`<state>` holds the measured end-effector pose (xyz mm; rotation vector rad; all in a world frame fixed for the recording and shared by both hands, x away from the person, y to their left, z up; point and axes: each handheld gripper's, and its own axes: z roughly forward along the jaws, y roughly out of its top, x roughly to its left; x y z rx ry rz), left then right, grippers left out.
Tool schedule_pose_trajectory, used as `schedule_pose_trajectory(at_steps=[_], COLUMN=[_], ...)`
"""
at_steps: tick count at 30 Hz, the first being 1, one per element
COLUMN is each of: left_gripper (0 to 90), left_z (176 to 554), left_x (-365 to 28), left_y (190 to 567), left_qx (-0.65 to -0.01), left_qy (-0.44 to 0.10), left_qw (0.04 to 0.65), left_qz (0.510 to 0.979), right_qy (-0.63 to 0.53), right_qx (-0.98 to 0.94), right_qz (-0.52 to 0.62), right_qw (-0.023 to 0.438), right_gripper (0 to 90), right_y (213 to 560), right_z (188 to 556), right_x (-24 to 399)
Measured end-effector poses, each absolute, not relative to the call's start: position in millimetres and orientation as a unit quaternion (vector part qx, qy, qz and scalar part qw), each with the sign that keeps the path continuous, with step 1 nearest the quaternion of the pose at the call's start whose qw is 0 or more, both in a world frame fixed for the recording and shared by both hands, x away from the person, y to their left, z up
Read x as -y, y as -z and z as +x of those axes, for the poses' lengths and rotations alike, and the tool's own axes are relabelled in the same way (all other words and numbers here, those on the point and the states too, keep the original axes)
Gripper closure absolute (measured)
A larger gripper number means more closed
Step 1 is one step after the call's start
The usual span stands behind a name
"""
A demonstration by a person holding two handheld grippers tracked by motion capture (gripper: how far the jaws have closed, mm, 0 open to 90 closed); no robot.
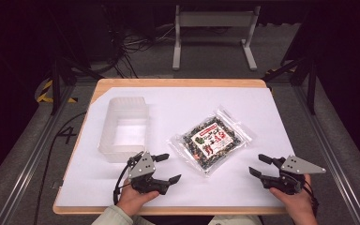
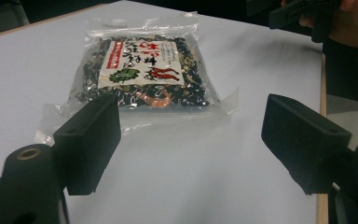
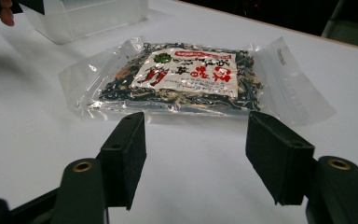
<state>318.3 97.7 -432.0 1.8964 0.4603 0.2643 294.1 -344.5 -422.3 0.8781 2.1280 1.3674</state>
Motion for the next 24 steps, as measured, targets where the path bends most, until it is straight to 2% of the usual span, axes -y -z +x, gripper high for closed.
schedule_pose_trajectory(at_steps=[5, 9, 24], left_gripper=[20.5, 20.4, 19.6], left_z=[317.4, 319.1, 321.2], left_x=[-98.8, -100.5, -100.0], left_y=[431.2, 432.2, 434.2], left_qx=[-0.193, -0.197, -0.207], left_qy=[-0.115, -0.115, -0.115], left_qw=[0.552, 0.552, 0.550], left_qz=[0.803, 0.802, 0.801], right_qy=[-0.512, -0.516, -0.496], right_qx=[-0.762, -0.758, -0.751], right_qz=[0.322, 0.330, 0.369], right_qw=[0.232, 0.226, 0.231], right_gripper=[39.9, 36.0, 34.6], right_y=[419.4, 411.8, 391.3], right_z=[300.8, 307.1, 336.7], right_x=[348.8, 352.1, 361.0])
